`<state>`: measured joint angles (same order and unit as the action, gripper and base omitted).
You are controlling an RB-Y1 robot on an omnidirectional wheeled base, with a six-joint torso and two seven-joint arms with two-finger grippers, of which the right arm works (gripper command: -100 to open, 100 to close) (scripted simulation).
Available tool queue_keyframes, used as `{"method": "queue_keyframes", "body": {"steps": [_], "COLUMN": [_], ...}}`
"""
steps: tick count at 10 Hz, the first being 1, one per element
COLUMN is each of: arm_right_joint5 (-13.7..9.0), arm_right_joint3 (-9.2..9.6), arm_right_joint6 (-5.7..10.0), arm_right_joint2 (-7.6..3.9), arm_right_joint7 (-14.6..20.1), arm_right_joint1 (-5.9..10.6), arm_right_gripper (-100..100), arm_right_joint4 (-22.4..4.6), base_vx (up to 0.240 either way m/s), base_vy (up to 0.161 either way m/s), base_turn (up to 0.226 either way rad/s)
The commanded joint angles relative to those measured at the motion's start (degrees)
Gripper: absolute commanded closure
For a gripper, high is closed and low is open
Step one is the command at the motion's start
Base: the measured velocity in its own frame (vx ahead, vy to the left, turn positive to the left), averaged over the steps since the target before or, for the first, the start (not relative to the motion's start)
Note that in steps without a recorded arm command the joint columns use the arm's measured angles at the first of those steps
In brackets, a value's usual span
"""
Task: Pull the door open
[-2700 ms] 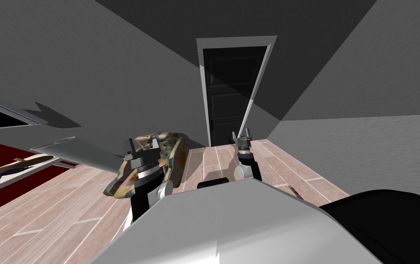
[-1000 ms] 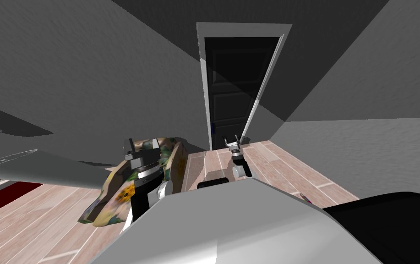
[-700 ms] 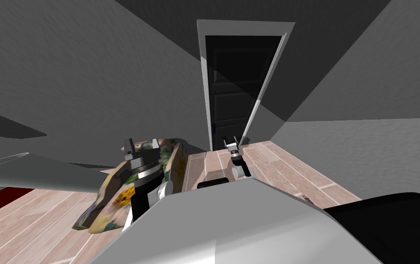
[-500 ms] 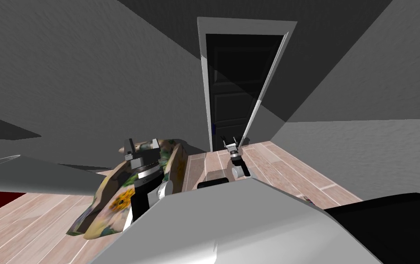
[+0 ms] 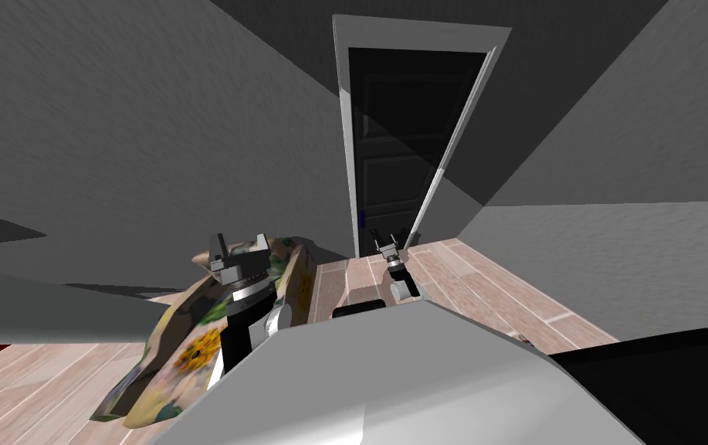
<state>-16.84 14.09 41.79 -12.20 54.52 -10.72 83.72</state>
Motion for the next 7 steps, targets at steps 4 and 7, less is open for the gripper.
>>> {"method": "queue_keyframes", "body": {"steps": [4,7], "arm_right_joint5": [-1.25,-2.05], "arm_right_joint3": [1.63,2.64], "arm_right_joint6": [1.21,1.94], "arm_right_joint2": [-1.13,-1.88], "arm_right_joint7": [5.67,9.19], "arm_right_joint1": [2.37,3.84], "arm_right_gripper": [-100,-100], "arm_right_joint4": [-6.30,-10.23], "base_vx": [0.099,0.092], "base_vy": [0.038,0.042], "base_turn": [-0.023,-0.024]}}
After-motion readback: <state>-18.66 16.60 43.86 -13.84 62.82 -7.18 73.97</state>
